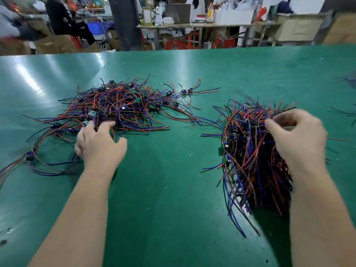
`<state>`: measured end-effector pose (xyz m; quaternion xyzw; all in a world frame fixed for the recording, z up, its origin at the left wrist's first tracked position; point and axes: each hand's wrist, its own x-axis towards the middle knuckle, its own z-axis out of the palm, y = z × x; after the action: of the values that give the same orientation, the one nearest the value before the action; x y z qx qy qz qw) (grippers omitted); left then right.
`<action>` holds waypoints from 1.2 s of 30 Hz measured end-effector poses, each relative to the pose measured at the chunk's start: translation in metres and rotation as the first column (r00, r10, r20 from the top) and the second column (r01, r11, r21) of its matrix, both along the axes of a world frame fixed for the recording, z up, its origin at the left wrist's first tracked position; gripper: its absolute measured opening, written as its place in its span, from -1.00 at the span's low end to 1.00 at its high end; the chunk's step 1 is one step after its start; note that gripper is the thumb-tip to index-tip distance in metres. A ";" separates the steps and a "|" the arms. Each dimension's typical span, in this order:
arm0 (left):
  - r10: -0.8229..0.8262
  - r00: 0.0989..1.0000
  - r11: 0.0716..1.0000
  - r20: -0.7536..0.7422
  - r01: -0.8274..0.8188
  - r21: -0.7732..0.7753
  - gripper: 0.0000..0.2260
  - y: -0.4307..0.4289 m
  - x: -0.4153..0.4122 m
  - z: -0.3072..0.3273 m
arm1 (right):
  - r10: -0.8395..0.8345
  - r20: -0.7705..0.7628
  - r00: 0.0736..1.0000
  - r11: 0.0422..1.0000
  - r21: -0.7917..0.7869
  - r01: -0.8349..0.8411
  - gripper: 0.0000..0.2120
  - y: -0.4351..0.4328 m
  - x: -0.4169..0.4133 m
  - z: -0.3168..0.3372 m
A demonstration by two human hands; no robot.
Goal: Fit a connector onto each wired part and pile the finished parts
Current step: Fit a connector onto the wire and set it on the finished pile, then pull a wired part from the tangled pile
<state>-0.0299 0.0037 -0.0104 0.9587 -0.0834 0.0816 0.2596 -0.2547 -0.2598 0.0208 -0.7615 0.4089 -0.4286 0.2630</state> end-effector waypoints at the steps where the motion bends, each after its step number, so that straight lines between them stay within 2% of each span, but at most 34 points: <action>1: 0.028 0.997 0.997 -0.076 -0.023 0.068 -0.61 0.003 0.003 -0.004 | 0.005 -0.091 0.996 1.000 0.003 -0.005 -0.89 -0.001 0.001 -0.003; 2: 0.055 0.989 0.991 -0.134 -0.038 0.128 -0.62 0.004 0.005 -0.008 | 0.006 -0.128 0.992 1.000 -0.002 -0.007 -0.89 -0.001 0.002 -0.004; 4: 0.093 0.981 0.980 -0.171 -0.060 0.189 -0.63 0.005 0.009 -0.012 | 0.009 -0.108 0.994 0.999 -0.032 -0.013 -0.90 0.003 0.005 -0.004; 9: 0.182 0.978 0.964 -0.103 -0.157 0.214 -0.69 0.007 0.016 -0.013 | 0.074 -0.024 0.997 0.996 -0.054 -0.076 -0.90 0.015 0.013 -0.003; 11: 0.156 0.988 0.986 0.000 -0.156 0.066 -0.76 0.006 0.017 -0.010 | 0.092 0.010 0.996 0.992 -0.088 -0.091 -0.88 0.021 0.016 -0.004; 13: 0.088 0.987 0.979 0.135 -0.061 -0.193 -0.79 0.002 0.011 -0.005 | 0.125 0.072 0.990 0.986 -0.116 -0.116 -0.87 0.028 0.019 -0.003; 15: 0.024 0.956 0.898 0.292 0.108 -0.427 -0.81 -0.004 -0.001 0.000 | 0.190 0.127 0.973 0.975 -0.137 -0.173 -0.88 0.036 0.021 -0.002; 16: -0.001 0.924 0.846 0.383 0.205 -0.492 -0.82 -0.008 -0.009 0.004 | 0.238 0.135 0.962 0.965 -0.145 -0.218 -0.88 0.041 0.023 -0.001; 18: -0.053 0.833 0.769 0.550 0.385 -0.509 -0.84 -0.017 -0.026 0.010 | 0.353 0.131 0.926 0.934 -0.106 -0.341 -0.89 0.052 0.027 -0.001; 20: -0.139 0.736 0.706 0.663 0.543 -0.454 -0.86 -0.027 -0.043 0.013 | 0.485 0.203 0.851 0.858 0.078 -0.508 -0.89 0.063 0.031 -0.001; 21: -0.196 0.693 0.667 0.694 0.613 -0.423 -0.86 -0.032 -0.051 0.013 | 0.531 0.286 0.797 0.774 0.217 -0.594 -0.90 0.070 0.034 -0.001; 23: -0.313 0.623 0.576 0.717 0.725 -0.378 -0.86 -0.040 -0.068 0.013 | 0.535 0.500 0.681 0.505 0.457 -0.732 -0.87 0.080 0.039 0.002; 24: -0.362 0.594 0.538 0.718 0.763 -0.360 -0.87 -0.043 -0.076 0.012 | 0.502 0.588 0.635 0.389 0.502 -0.772 -0.78 0.082 0.041 0.003; 26: -0.437 0.556 0.482 0.707 0.809 -0.337 -0.88 -0.047 -0.088 0.010 | 0.425 0.710 0.561 0.275 0.489 -0.828 -0.72 0.082 0.042 0.005; 28: -0.483 0.540 0.452 0.689 0.828 -0.333 -0.91 -0.049 -0.097 0.011 | 0.328 0.790 0.518 0.248 0.457 -0.854 -0.73 0.079 0.039 0.008; 30: -0.517 0.526 0.439 0.676 0.840 -0.318 -0.90 -0.049 -0.102 0.012 | 0.265 0.817 0.512 0.263 0.450 -0.854 -0.74 0.075 0.037 0.009; 36: -0.577 0.500 0.415 0.646 0.861 -0.295 -0.86 -0.044 -0.103 0.013 | 0.194 0.850 0.490 0.199 0.455 -0.868 -0.66 0.075 0.039 0.012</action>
<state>-0.1330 -0.0404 0.0028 0.6398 -0.5277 0.1968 0.5229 -0.2160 -0.1847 0.0324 -0.4119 0.1263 -0.2462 0.8682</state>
